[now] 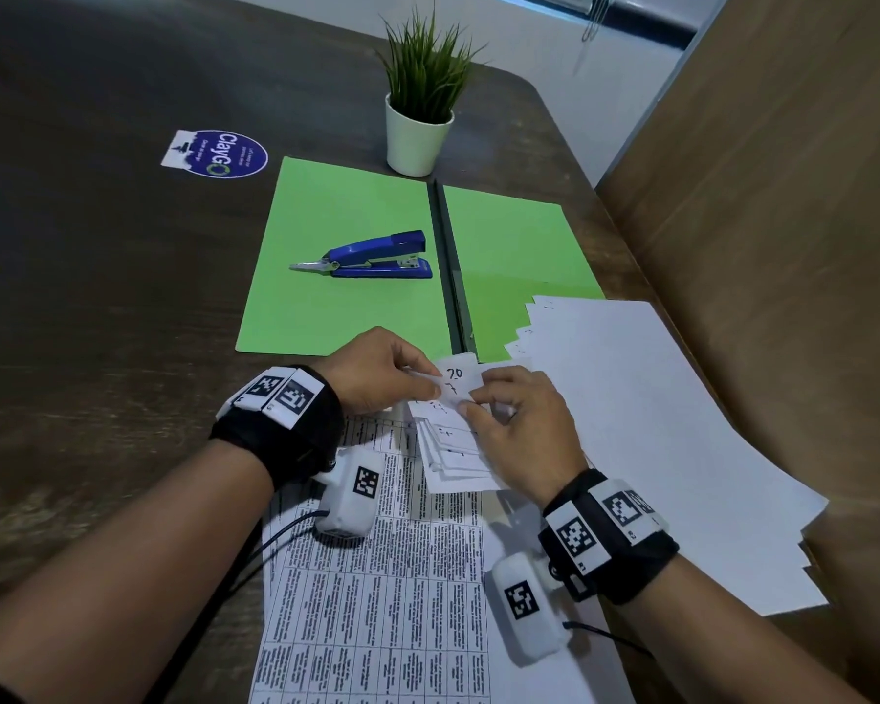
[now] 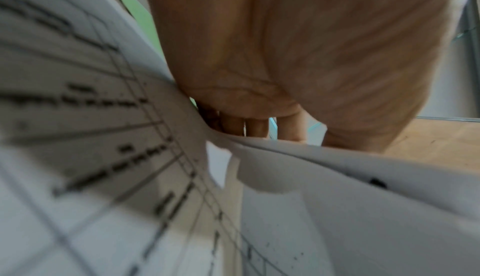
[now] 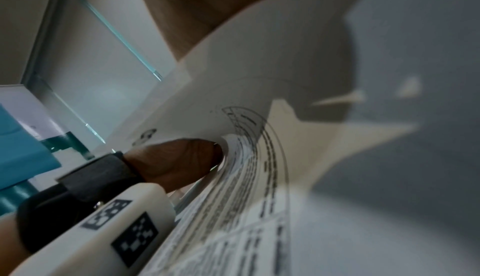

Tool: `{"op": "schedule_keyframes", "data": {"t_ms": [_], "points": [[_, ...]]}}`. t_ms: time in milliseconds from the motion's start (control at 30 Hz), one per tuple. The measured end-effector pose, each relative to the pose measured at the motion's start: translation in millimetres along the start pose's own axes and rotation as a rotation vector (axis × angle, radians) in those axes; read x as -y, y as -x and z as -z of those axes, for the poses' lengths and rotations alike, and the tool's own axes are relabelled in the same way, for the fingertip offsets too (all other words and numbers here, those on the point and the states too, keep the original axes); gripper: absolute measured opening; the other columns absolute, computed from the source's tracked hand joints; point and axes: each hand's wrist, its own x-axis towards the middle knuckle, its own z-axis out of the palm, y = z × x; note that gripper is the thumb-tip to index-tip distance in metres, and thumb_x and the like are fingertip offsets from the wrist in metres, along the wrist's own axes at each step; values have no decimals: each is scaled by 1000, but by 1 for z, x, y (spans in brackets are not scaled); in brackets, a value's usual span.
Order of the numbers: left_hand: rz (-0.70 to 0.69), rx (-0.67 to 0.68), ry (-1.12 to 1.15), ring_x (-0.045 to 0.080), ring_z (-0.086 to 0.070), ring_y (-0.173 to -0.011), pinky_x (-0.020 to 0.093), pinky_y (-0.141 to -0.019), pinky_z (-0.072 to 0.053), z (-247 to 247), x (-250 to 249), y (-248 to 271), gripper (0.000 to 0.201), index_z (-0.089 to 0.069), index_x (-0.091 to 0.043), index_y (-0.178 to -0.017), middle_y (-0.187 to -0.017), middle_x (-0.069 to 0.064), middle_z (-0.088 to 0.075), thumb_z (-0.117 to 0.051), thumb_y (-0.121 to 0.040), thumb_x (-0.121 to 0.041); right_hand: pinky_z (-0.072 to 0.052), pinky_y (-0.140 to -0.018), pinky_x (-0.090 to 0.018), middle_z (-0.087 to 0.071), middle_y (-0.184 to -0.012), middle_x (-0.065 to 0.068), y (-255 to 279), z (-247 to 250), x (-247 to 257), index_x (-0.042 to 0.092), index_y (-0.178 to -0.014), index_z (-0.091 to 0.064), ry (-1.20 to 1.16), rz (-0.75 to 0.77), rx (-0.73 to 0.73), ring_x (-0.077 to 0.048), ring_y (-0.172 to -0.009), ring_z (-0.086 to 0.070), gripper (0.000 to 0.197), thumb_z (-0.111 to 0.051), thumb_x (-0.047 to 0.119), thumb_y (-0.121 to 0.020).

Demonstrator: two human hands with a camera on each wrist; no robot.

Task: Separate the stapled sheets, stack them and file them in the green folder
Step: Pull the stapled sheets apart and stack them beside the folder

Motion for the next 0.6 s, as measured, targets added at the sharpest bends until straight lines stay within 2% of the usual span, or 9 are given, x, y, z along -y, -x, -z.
{"op": "schedule_keyframes", "data": {"t_ms": [67,100,200,300,367,433,467,533,600], "points": [[21,-7,-34,4,-54,-53,21,-59,-44,-3,-4,-1,3,-81,-23,-83,-69,-7,-72,-80,-80,-24,-42,-84,-28,-63,-114,12,1,1,4,28,-87,-79,25,32,0,-8,-113,-47,12,-72,38,-87],[34,-3,-47,4,-59,-59,22,-63,-48,-5,-5,-1,4,-81,-23,-82,-73,-7,-75,-81,-79,-25,-40,-84,-26,-63,-115,12,2,1,6,28,-88,-79,37,53,-1,-8,-114,-45,11,-72,37,-87],[70,22,-45,15,-69,-74,29,-73,-56,-7,-7,-2,6,-80,-19,-83,-85,1,-78,-80,-78,-22,-33,-85,-22,-61,-119,11,1,10,11,25,-87,-79,70,87,14,-10,-118,-42,8,-71,28,-87],[90,57,-65,25,-71,-77,33,-72,-56,-2,-7,-1,7,-78,-16,-82,-88,8,-78,-76,-77,-19,-35,-89,-24,-61,-116,13,-4,25,14,24,-83,-78,26,51,5,-11,-116,-42,7,-73,25,-87],[86,66,-64,33,-73,-84,39,-77,-59,1,-8,2,24,-78,-12,-83,-90,11,-78,-75,-66,-28,-39,-89,-26,-63,-109,11,-7,34,13,25,-78,-76,-30,38,-49,-11,-112,-47,8,-75,24,-86],[84,62,-61,35,-73,-91,43,-83,-59,2,-8,2,38,-79,-11,-88,-94,12,-78,-72,-58,-33,-44,-82,-29,-66,-98,4,-8,41,10,21,-73,-72,-126,34,-142,-12,-97,-56,13,-76,20,-86],[79,65,-62,34,-73,-89,42,-82,-59,2,-8,2,37,-79,-11,-89,-95,12,-78,-73,-60,-32,-45,-76,-28,-67,-89,1,-8,43,8,19,-71,-71,-191,9,-168,-10,-84,-58,16,-75,18,-86],[81,63,-70,29,-70,-80,36,-77,-58,1,-8,2,20,-79,-13,-89,-95,11,-77,-78,-72,-24,-43,-65,-25,-62,-67,2,-7,45,1,18,-63,-65,-281,-86,-103,-7,-61,-52,26,-75,19,-87],[72,50,-81,25,-69,-77,36,-77,-58,0,-7,1,9,-79,-15,-87,-93,9,-78,-75,-79,-17,-37,-59,-26,-43,-53,7,-1,45,-7,17,-54,-50,-239,-126,22,-9,-53,-39,41,-73,19,-88]]}}
